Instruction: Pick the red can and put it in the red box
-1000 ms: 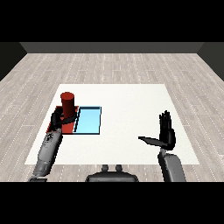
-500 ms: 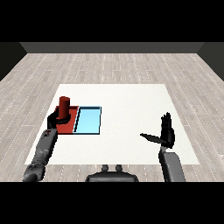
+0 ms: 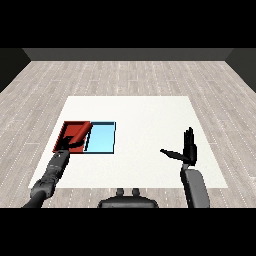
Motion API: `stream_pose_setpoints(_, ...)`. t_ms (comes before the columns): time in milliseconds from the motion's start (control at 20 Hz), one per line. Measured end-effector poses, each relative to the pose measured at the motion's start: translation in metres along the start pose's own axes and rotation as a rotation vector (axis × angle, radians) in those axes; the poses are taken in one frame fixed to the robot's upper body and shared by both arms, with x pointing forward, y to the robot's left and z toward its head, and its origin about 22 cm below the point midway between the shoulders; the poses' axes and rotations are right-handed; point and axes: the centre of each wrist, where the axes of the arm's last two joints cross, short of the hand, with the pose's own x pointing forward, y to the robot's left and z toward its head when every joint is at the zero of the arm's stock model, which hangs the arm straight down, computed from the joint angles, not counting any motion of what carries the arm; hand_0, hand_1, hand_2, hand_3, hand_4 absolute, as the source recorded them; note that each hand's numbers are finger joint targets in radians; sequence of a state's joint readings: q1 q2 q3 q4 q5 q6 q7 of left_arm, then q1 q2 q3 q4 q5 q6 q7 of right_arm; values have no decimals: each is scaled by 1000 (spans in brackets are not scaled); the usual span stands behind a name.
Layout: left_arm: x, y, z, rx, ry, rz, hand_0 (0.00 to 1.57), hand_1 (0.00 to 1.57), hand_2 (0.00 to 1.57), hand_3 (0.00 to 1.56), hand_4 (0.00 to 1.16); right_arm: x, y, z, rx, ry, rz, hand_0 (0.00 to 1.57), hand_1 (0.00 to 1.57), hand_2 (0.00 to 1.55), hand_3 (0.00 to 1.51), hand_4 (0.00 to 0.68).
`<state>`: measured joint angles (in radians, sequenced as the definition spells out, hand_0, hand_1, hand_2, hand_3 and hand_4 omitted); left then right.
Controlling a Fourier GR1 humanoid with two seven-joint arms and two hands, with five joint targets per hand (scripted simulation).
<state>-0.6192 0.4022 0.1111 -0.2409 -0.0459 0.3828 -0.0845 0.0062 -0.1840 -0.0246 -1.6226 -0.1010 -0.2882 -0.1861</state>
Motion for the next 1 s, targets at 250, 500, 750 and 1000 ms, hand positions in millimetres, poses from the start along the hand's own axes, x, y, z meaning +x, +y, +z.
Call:
stream_pose_setpoints(250, -6, 7, -3, -23, 69, -63, 0, 0, 0, 0, 0, 0, 1, -7, 3, -10, 2, 0, 0, 0, 0, 0)
stream_pose_setpoints(500, -13, 19, -5, -30, 63, 25, 0, 0, 0, 0, 0, 1, -2, -6, 10, -25, 1, 0, 0, 0, 0, 0)
stream_pose_setpoints(750, -5, 34, -10, 11, -118, 216, 0, 0, 0, 0, 0, 14, -5, 1, 30, -59, -22, 0, 0, 0, 0, 0)
stream_pose_setpoints(1000, 31, 29, -10, -12, -494, 511, 0, 0, 0, 0, 0, 26, 0, 1, 88, -96, -62, 0, 0, 0, 0, 0)
